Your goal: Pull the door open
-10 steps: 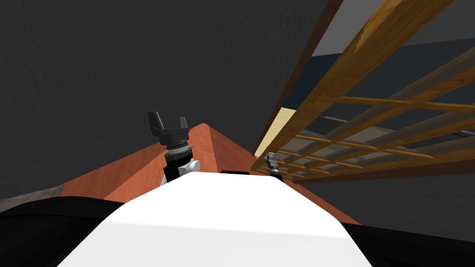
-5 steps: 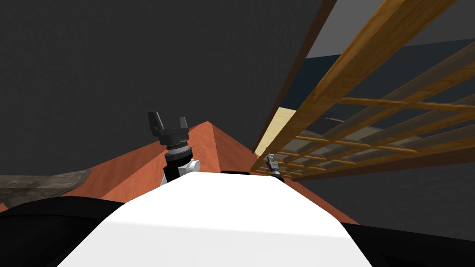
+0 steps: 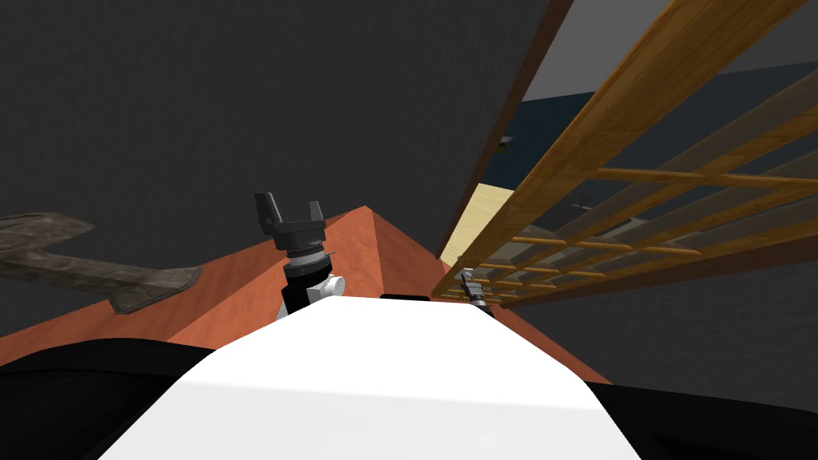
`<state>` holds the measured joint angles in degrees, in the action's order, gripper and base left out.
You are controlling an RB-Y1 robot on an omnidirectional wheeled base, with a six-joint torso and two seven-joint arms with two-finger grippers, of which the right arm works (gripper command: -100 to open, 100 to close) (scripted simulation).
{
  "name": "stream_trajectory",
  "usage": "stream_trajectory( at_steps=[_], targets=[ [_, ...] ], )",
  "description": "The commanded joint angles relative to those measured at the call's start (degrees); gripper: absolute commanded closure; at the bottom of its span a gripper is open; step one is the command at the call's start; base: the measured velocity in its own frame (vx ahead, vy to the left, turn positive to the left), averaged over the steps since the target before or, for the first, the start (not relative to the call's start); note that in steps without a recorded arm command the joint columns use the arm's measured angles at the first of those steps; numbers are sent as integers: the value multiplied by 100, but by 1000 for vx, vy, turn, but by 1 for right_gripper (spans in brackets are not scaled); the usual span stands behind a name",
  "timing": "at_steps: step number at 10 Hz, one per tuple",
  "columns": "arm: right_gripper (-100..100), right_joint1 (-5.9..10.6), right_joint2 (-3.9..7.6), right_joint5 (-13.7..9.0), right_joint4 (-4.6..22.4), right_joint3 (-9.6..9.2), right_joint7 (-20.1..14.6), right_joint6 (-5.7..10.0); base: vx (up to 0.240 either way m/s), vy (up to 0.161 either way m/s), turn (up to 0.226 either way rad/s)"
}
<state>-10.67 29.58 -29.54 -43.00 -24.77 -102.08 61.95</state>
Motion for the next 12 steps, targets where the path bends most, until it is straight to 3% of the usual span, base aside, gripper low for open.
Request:
stream_trajectory(
  at_steps=[1,9,10,11,12],
  targets=[
    [100,0,0,0,0,0,0,0,-102,-9,13],
    [100,-123,214,124,395,-293,-387,665,-207,-64,157],
    [100,-130,229,133,423,-314,-414,714,-205,-49,141],
    [100,-107,204,133,436,-309,-396,667,-87,-15,26],
    [100,-118,214,159,500,-340,-441,743,-127,-49,151]
  ],
)
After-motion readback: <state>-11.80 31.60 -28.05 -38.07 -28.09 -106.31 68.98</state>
